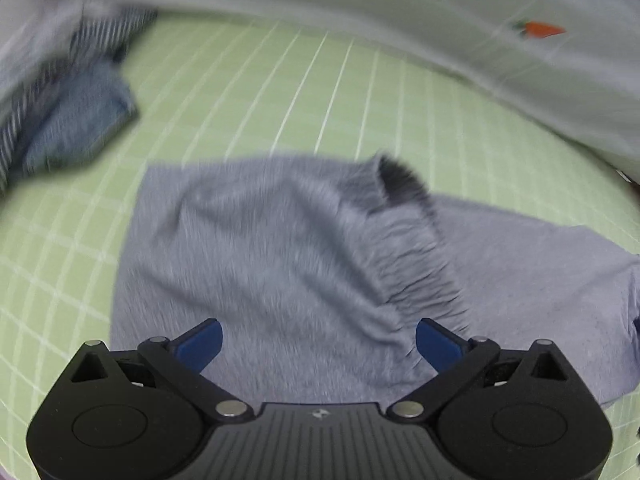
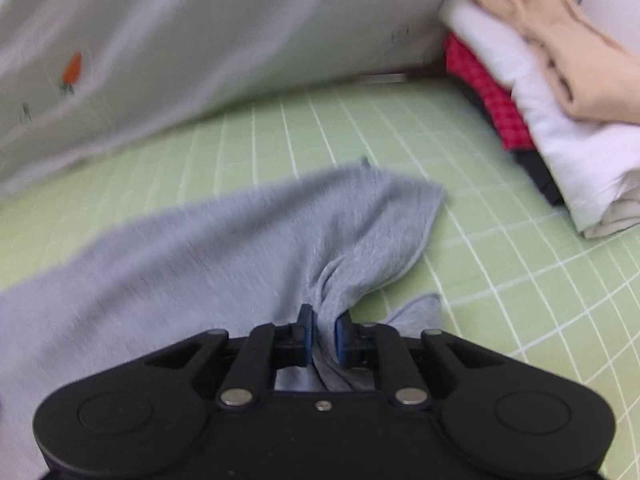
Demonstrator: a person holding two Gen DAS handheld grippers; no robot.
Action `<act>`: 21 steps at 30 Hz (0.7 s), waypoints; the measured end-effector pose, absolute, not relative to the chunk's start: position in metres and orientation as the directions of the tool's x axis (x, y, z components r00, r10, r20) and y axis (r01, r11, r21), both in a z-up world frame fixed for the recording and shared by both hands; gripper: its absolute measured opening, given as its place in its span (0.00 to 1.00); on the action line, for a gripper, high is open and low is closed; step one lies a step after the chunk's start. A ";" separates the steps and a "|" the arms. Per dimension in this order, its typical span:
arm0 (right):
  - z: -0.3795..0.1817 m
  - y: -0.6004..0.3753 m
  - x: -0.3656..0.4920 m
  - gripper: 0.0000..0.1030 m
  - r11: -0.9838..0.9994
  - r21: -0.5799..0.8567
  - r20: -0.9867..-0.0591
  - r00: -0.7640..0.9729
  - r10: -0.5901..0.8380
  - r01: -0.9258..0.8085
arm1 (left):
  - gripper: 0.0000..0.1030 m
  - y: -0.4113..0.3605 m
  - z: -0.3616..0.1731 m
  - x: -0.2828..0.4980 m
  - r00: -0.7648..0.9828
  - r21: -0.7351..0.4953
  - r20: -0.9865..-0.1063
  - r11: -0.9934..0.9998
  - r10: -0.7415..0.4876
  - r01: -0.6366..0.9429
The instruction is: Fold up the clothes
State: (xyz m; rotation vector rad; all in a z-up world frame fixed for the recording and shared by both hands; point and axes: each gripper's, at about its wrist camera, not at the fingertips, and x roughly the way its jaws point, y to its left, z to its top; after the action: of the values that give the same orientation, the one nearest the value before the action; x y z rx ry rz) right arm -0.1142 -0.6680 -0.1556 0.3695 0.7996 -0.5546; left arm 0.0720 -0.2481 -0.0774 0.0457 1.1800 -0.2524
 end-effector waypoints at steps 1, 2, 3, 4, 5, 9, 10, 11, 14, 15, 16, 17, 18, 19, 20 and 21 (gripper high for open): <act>-0.146 -0.660 -0.111 0.11 0.803 0.102 -0.740 0.585 -0.333 0.587 | 0.98 -0.249 -0.072 0.069 0.383 -0.090 -0.907 0.969 -0.175 0.230; -0.136 -0.648 -0.108 0.11 0.818 0.085 -0.723 0.600 -0.342 0.569 | 0.98 -0.247 -0.066 0.066 0.405 -0.089 -0.896 0.968 -0.181 0.236; -0.126 -0.636 -0.104 0.11 0.832 0.066 -0.707 0.615 -0.351 0.551 | 0.98 -0.244 -0.066 0.066 0.424 -0.090 -0.886 0.967 -0.187 0.238; -0.116 -0.623 -0.100 0.11 0.847 0.047 -0.689 0.631 -0.357 0.530 | 0.98 -0.237 -0.063 0.065 0.439 -0.091 -0.878 0.967 -0.191 0.238; -0.106 -0.607 -0.095 0.11 0.866 0.025 -0.669 0.652 -0.357 0.500 | 0.98 -0.235 -0.060 0.062 0.451 -0.090 -0.872 0.967 -0.192 0.237; -0.075 -0.539 -0.075 0.11 0.929 -0.025 -0.617 0.726 -0.304 0.369 | 0.98 -0.223 -0.054 0.050 0.470 -0.086 -0.860 0.963 -0.200 0.254; -0.072 -0.520 -0.070 0.11 0.943 -0.030 -0.615 0.738 -0.278 0.331 | 0.98 -0.220 -0.053 0.047 0.473 -0.085 -0.857 0.962 -0.203 0.260; -0.073 -0.500 -0.065 0.11 0.956 -0.031 -0.620 0.745 -0.248 0.293 | 0.98 -0.217 -0.052 0.044 0.477 -0.084 -0.854 0.960 -0.206 0.266; -0.097 -0.450 -0.050 0.13 0.974 0.015 -0.669 0.726 -0.159 0.227 | 0.99 -0.200 -0.052 0.033 0.485 -0.069 -0.850 0.956 -0.205 0.284; -0.109 -0.437 -0.045 0.16 0.975 0.046 -0.694 0.709 -0.126 0.219 | 0.99 -0.195 -0.053 0.031 0.482 -0.065 -0.852 0.957 -0.201 0.284; -0.125 -0.431 -0.040 0.28 0.966 0.100 -0.733 0.674 -0.091 0.239 | 0.99 -0.189 -0.054 0.028 0.479 -0.064 -0.855 0.957 -0.199 0.284; -0.140 -0.428 -0.038 0.32 0.951 0.143 -0.773 0.631 -0.066 0.275 | 0.99 -0.184 -0.055 0.025 0.478 -0.061 -0.856 0.956 -0.198 0.287; -0.151 -0.424 -0.039 0.33 0.938 0.168 -0.793 0.607 -0.055 0.305 | 0.99 -0.178 -0.056 0.023 0.476 -0.059 -0.857 0.955 -0.197 0.289; -0.148 -0.417 -0.045 0.42 0.939 0.152 -0.769 0.634 -0.085 0.310 | 0.99 -0.173 -0.056 0.020 0.476 -0.056 -0.857 0.955 -0.196 0.292; -0.144 -0.415 -0.048 0.53 0.943 0.145 -0.765 0.638 -0.086 0.301 | 0.99 -0.167 -0.056 0.019 0.481 -0.047 -0.856 0.955 -0.190 0.293; -0.139 -0.414 -0.050 0.56 0.942 0.148 -0.760 0.644 -0.087 0.302 | 0.99 -0.162 -0.056 0.018 0.483 -0.040 -0.857 0.957 -0.182 0.289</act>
State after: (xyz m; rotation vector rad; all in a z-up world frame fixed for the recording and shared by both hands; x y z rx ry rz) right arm -0.0503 -0.4142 -0.1393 0.2731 0.8446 -0.2247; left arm 0.0185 -0.1615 -0.0559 0.1146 1.0280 -0.2875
